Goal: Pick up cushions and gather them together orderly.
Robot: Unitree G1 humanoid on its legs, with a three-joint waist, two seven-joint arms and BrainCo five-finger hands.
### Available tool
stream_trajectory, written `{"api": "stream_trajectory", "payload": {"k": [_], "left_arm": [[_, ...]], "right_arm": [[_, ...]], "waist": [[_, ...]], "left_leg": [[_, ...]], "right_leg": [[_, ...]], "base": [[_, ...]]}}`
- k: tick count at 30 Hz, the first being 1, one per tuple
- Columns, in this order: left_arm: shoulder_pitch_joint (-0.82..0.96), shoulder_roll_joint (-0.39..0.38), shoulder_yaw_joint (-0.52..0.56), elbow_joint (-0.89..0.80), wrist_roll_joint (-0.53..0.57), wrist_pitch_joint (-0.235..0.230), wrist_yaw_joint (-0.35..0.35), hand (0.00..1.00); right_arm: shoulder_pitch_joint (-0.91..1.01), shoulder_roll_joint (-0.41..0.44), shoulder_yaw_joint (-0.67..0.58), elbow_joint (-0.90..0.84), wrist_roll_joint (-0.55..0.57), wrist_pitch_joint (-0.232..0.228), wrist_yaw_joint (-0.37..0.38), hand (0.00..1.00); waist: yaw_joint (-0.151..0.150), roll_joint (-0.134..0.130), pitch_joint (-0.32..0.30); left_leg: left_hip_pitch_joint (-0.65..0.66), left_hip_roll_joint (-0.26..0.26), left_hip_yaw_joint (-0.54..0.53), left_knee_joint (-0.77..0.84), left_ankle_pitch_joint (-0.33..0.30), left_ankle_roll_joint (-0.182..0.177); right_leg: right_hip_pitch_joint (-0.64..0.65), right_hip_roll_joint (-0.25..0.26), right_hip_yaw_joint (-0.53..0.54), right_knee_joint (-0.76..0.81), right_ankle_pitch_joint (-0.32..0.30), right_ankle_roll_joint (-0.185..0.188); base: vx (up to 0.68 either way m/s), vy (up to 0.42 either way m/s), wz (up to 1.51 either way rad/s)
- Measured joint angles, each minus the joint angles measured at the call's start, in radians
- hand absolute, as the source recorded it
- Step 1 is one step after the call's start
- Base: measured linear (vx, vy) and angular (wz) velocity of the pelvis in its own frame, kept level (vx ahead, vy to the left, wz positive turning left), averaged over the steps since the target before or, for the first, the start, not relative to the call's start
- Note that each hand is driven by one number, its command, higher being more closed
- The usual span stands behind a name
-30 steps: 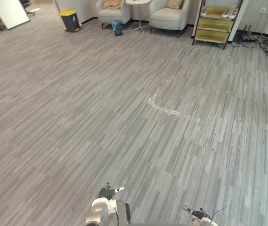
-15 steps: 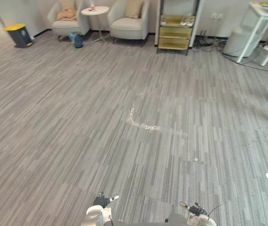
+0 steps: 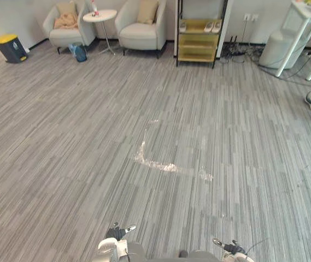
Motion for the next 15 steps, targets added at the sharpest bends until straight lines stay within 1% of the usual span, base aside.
{"api": "stream_trajectory", "payload": {"k": [1, 2, 3, 4, 5, 6, 7, 8, 9, 10, 11, 12, 13, 14, 15], "left_arm": [[0.007, -0.002, -0.001, -0.008, 0.0, -0.002, 0.0, 0.0], [0.012, -0.003, -0.001, -0.011, 0.001, -0.001, 0.0, 0.0], [0.018, -0.003, -0.001, -0.019, -0.001, -0.003, 0.001, 0.0], [0.018, -0.002, -0.001, -0.02, -0.001, -0.002, 0.001, 0.0], [0.022, 0.001, -0.001, -0.019, -0.001, -0.003, -0.001, 0.0], [0.024, 0.012, -0.001, -0.018, 0.001, -0.002, -0.001, 0.0], [0.018, 0.034, -0.002, -0.009, 0.005, 0.0, -0.002, 0.0], [0.016, 0.035, -0.002, -0.004, 0.005, 0.002, -0.002, 0.0], [0.016, 0.038, 0.0, 0.011, 0.004, 0.004, -0.002, 0.0], [0.016, 0.038, -0.002, 0.013, 0.004, 0.005, -0.002, 0.0], [0.015, 0.039, -0.011, 0.018, 0.003, 0.009, -0.002, 0.0], [0.011, 0.038, -0.019, 0.021, 0.003, 0.014, -0.002, 0.0], [0.007, 0.029, -0.026, 0.028, 0.003, 0.022, -0.002, 0.0], [0.008, 0.03, -0.048, 0.043, 0.003, 0.024, -0.002, 0.0], [0.007, 0.032, -0.055, 0.048, 0.003, 0.024, -0.002, 0.0]], "right_arm": [[-0.003, -0.003, -0.018, -0.002, 0.001, 0.002, 0.0, 0.0], [-0.003, -0.003, -0.019, -0.002, 0.001, 0.002, -0.001, 0.0], [-0.001, -0.009, -0.036, -0.001, 0.0, 0.003, -0.001, 0.0], [-0.001, -0.014, -0.039, 0.0, 0.0, 0.004, -0.002, 0.0], [0.0, -0.01, -0.038, 0.006, -0.002, 0.005, -0.002, 0.0], [-0.001, -0.002, -0.037, 0.01, -0.002, 0.005, -0.002, 0.0], [0.002, 0.012, -0.036, 0.01, -0.005, 0.004, -0.001, 0.0], [0.003, 0.012, -0.034, 0.008, -0.006, 0.003, 0.0, 0.0], [0.005, 0.016, -0.038, 0.011, -0.012, 0.004, 0.003, 0.0], [0.008, 0.019, -0.038, 0.014, -0.013, 0.004, 0.004, 0.0], [0.015, 0.025, -0.033, 0.015, -0.013, 0.003, 0.007, 0.0], [0.021, 0.03, -0.032, 0.015, -0.014, 0.004, 0.01, 0.0], [0.035, 0.029, -0.03, 0.005, -0.014, 0.006, 0.012, 0.0], [0.038, 0.022, -0.024, -0.003, -0.014, 0.004, 0.012, 0.0], [0.04, 0.021, -0.027, -0.004, -0.012, 0.004, 0.014, 0.0]], "waist": [[0.003, 0.002, -0.002], [0.005, 0.003, -0.003], [0.012, 0.008, -0.006], [0.015, 0.01, -0.007], [0.021, -0.007, -0.018], [0.023, -0.019, -0.036], [0.023, -0.066, -0.061], [0.024, -0.069, -0.064], [0.025, -0.072, -0.065], [0.025, -0.071, -0.065], [0.019, -0.07, -0.06], [0.013, -0.062, -0.049], [0.01, -0.049, -0.041], [0.008, -0.03, -0.032], [0.004, -0.028, -0.029]], "left_leg": [[0.002, -0.049, 0.012, -0.246, 0.006, -0.007], [0.002, -0.066, 0.01, -0.358, 0.022, -0.012], [-0.008, -0.099, -0.016, -0.59, 0.09, -0.028], [-0.014, -0.101, -0.022, -0.612, 0.107, -0.027], [-0.018, -0.116, -0.044, -0.596, 0.207, 0.026], [-0.02, -0.134, -0.043, -0.587, 0.225, 0.058], [-0.013, -0.162, -0.002, -0.552, 0.163, 0.092], [-0.006, -0.166, 0.009, -0.533, 0.147, 0.098], [0.039, -0.171, 0.034, -0.525, 0.101, 0.1], [0.069, -0.175, 0.039, -0.528, 0.08, 0.103], [0.135, -0.184, 0.04, -0.542, 0.046, 0.102], [0.197, -0.186, 0.037, -0.552, 0.022, 0.095], [0.28, -0.185, 0.034, -0.58, 0.0, 0.088], [0.373, -0.182, 0.031, -0.637, -0.003, 0.088], [0.402, -0.18, 0.026, -0.66, -0.003, 0.088]], "right_leg": [[0.032, -0.009, 0.017, -0.02, -0.014, 0.016], [0.043, -0.012, 0.026, -0.027, -0.026, 0.018], [0.084, -0.005, 0.049, -0.058, -0.052, 0.033], [0.094, -0.002, 0.055, -0.064, -0.057, 0.04], [0.118, -0.008, 0.088, -0.066, -0.088, 0.055], [0.121, -0.024, 0.105, -0.061, -0.103, 0.061], [0.104, -0.067, 0.163, 0.006, -0.113, 0.065], [0.084, -0.074, 0.19, 0.061, -0.11, 0.069], [0.039, -0.072, 0.232, 0.23, -0.101, 0.139], [0.003, -0.069, 0.245, 0.347, -0.082, 0.215], [-0.087, -0.067, 0.261, 0.587, -0.009, 0.364], [-0.139, -0.081, 0.224, 0.731, 0.007, 0.347], [-0.191, -0.112, 0.15, 0.826, -0.003, 0.319], [-0.235, -0.134, 0.087, 0.834, -0.035, 0.256], [-0.25, -0.137, 0.063, 0.813, -0.047, 0.235]], "base": [[0.47, 0.0, -0.54], [0.58, 0.084, -0.45], [0.4, 0.081, -0.33], [0.54, 0.146, -0.53], [0.36, 0.118, -0.44], [0.77, 0.171, -0.64], [0.67, 0.126, -0.51], [0.79, 0.16, -0.59], [0.49, 0.138, -0.38], [0.59, 0.166, -0.32], [0.54, 0.131, -0.13], [0.63, 0.129, -0.12], [0.58, 0.085, -0.03], [0.46, 0.044, 0.01], [0.41, 0.001, 0.21]]}}
